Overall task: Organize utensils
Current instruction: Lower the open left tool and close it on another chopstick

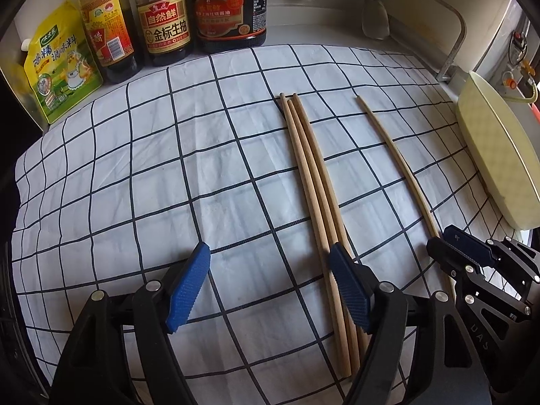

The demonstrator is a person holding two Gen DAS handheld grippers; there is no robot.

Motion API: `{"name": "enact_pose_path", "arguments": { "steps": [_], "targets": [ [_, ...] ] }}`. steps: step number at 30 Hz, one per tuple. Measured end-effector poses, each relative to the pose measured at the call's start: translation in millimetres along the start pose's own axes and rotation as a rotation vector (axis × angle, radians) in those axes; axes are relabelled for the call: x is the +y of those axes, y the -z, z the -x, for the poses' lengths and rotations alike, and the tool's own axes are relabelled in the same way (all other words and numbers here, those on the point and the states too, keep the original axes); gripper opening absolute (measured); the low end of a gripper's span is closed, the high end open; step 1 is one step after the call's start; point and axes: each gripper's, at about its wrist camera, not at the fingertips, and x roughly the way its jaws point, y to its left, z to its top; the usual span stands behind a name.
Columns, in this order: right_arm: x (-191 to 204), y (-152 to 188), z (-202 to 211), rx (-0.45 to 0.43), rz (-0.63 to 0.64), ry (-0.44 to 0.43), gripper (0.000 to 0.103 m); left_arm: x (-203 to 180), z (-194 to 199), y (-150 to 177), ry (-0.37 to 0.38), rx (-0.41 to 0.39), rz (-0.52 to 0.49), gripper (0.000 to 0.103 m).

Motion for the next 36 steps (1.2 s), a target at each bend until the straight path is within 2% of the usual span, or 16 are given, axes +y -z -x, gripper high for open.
{"name": "enact_pose_path", "arguments": {
  "steps": [1,6,9,15,19,22,24,25,27,28,29,30,32,36],
  "targets": [
    [-0.3,-0.2,-0.2,-0.001,0.0,0.002,0.028,0.1,-0.2,-0.2,-0.002,0.001,0.001,0.073],
    [-0.9,-1.3,-1.1,-0.002,0.0,0.002,0.029,1.0,-4.7,-1.2,-0.01,0.011,0.007,0.081],
    [-0.6,-1.8,-2.0,-0.006,0.0,0.004,0.029,-3.5,-7.6,-0.9,-0.042,0.011,-0.022,0.082],
    [1.3,-4.9,-4.3,-0.014,0.008,0.02,0.033,-2.3,-10.2,-3.2,-0.051,0.007,-0.019,0.085],
    [2.0,-8.6,-6.9,-0.022,0.015,0.02,0.035,-2.4,-12.3,-6.0,-0.051,0.003,-0.017,0.082],
    [4.2,-11.3,-8.4,-0.029,0.03,0.021,0.035,-2.1,-12.2,-8.1,-0.055,-0.002,-0.012,0.075],
    [5.6,-12.1,-8.9,-0.031,0.04,0.018,0.035,-2.3,-11.1,-9.8,-0.051,-0.002,-0.015,0.061],
    [6.6,-12.5,-9.1,-0.03,0.044,0.014,0.032,-3.4,-10.4,-10.5,-0.046,-0.001,-0.02,0.056],
    [9.1,-12.6,-9.0,-0.029,0.054,0.005,0.027,-5.9,-8.6,-10.7,-0.041,0.0,-0.027,0.038],
    [10.4,-12.8,-9.2,-0.028,0.062,0.001,0.022,-7.5,-7.9,-10.4,-0.039,0.001,-0.031,0.033],
    [12.4,-13.2,-9.4,-0.027,0.072,-0.006,0.019,-8.9,-7.2,-9.8,-0.036,0.001,-0.033,0.023],
    [14.3,-13.8,-9.7,-0.025,0.082,-0.01,0.009,-10.1,-6.7,-9.3,-0.032,0.003,-0.035,0.014],
    [17.2,-13.9,-9.5,-0.024,0.091,-0.019,0.007,-12.0,-6.0,-8.1,-0.024,0.009,-0.04,0.007],
    [13.4,-10.3,-7.5,-0.022,0.059,-0.05,0.007,-10.3,-3.8,-4.9,0.006,0.024,-0.028,0.007]
  ]
}}
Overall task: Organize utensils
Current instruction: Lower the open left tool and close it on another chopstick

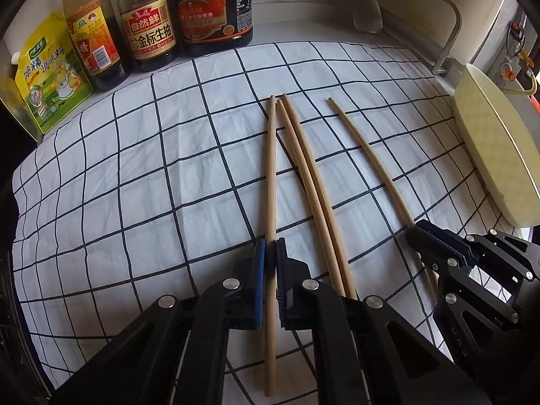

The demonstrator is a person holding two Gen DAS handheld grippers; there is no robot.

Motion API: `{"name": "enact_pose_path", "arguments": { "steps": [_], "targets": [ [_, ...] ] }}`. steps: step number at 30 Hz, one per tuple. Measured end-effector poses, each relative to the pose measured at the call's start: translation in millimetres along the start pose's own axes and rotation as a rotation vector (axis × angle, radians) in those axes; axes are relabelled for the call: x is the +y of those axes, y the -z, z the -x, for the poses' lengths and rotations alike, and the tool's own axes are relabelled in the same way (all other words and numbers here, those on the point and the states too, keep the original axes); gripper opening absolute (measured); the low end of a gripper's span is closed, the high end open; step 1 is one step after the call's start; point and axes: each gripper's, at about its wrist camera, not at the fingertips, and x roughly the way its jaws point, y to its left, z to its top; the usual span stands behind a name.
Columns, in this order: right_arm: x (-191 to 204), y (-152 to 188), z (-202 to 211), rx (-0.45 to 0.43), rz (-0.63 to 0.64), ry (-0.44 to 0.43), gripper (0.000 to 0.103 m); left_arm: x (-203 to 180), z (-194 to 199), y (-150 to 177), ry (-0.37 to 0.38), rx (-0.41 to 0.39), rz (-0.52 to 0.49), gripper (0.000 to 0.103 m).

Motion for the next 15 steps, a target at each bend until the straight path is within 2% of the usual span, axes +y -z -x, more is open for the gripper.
{"name": "enact_pose_path", "arguments": {
  "steps": [7,15],
  "targets": [
    [-10.2,2.6,15.7,-0.007,-0.072,-0.042,0.007,4.0,15.1,4.3,0.011,0.0,0.012,0.007],
    [-21.3,0.5,56.3,-0.056,-0.096,-0.091,0.007,-11.6,56.8,0.7,0.027,-0.036,-0.021,0.007]
  ]
}}
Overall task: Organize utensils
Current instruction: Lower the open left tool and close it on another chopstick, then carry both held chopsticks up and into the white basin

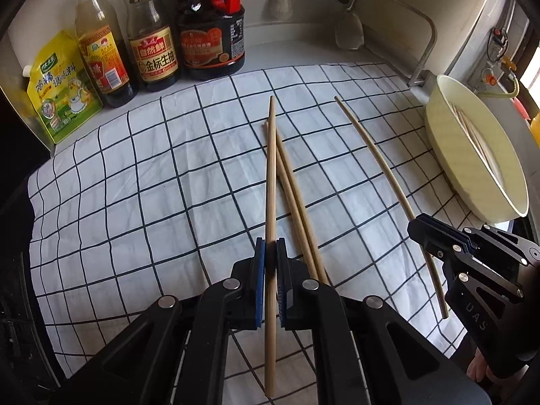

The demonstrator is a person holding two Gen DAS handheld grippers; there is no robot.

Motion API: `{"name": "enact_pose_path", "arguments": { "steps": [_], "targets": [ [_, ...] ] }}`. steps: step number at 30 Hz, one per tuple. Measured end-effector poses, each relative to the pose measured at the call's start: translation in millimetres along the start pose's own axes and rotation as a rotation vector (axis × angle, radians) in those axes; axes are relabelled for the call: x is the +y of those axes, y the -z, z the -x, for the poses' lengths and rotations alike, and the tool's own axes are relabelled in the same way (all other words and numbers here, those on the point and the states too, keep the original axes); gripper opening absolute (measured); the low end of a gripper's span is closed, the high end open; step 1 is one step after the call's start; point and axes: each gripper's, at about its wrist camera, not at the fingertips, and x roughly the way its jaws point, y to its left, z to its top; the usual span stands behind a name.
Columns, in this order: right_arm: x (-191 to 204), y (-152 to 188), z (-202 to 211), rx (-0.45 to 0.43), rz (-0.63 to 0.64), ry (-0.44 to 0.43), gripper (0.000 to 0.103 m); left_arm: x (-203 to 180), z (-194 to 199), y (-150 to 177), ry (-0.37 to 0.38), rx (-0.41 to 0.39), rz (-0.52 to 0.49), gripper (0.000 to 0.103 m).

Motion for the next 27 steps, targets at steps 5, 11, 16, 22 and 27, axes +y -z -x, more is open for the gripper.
{"name": "enact_pose_path", "arguments": {
  "steps": [5,11,16,22,27],
  "targets": [
    [-19.6,-7.9,36.7,-0.047,-0.023,-0.016,0.007,-30.1,25.6,-14.4,0.032,-0.041,-0.029,0.007],
    [-69.7,-15.2,78.8,-0.116,-0.065,0.036,0.007,-88.3,42.6,-41.3,0.097,-0.097,-0.096,0.007],
    [-131.0,-12.6,99.5,-0.144,-0.148,0.102,0.007,-146.6,41.0,-64.2,0.158,-0.111,-0.166,0.007],
    [-199.8,-9.9,113.4,-0.158,-0.24,0.171,0.007,-222.1,29.6,-90.8,0.217,-0.121,-0.269,0.007],
    [-242.2,-9.2,107.5,-0.14,-0.281,0.198,0.007,-270.9,2.7,-106.8,0.238,-0.066,-0.327,0.007]
  ]
}}
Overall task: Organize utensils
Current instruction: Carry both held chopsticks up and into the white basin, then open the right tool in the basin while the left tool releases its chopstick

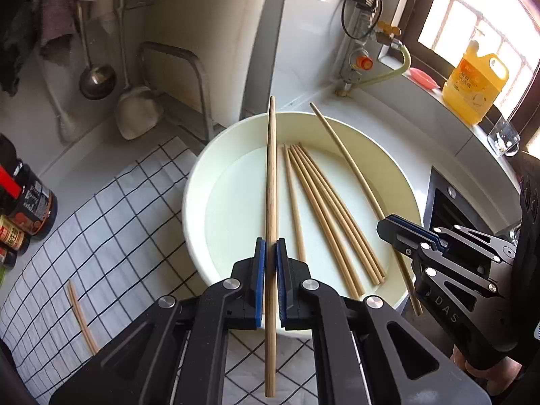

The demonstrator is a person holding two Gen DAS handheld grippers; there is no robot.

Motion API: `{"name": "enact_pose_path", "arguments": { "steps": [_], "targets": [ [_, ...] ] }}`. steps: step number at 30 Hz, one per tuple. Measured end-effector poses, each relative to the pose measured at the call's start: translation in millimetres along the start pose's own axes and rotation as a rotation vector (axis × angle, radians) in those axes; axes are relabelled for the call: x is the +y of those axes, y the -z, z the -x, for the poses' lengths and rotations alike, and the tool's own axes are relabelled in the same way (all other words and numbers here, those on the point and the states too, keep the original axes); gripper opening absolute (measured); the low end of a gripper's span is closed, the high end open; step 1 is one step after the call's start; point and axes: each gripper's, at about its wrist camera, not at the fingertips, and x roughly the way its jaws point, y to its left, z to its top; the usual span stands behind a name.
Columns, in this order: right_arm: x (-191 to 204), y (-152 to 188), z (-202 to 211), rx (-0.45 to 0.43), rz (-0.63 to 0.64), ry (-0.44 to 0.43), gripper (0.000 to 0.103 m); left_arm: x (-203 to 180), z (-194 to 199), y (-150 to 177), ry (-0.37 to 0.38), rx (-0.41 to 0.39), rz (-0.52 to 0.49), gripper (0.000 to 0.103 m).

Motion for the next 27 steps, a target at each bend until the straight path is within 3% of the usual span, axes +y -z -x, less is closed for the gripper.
{"name": "enact_pose_path", "arguments": {
  "steps": [13,22,24,27],
  "targets": [
    [-31.3,-3.6,-53.8,0.112,-0.043,-0.024,0.007,-17.5,-72.7,-24.9,-0.054,0.131,-0.033,0.007],
    [-44.7,-1.7,-60.9,0.124,-0.073,-0.02,0.008,-20.6,-84.4,-25.6,-0.094,0.152,-0.042,0.009],
    [-45.5,-2.8,-58.7,0.113,-0.078,-0.013,0.016,-20.1,-82.2,-25.7,-0.102,0.15,-0.039,0.026],
    [-46.5,-5.3,-52.1,0.091,-0.077,-0.011,0.017,-16.1,-72.3,-26.4,-0.113,0.118,-0.022,0.049]
  ]
}}
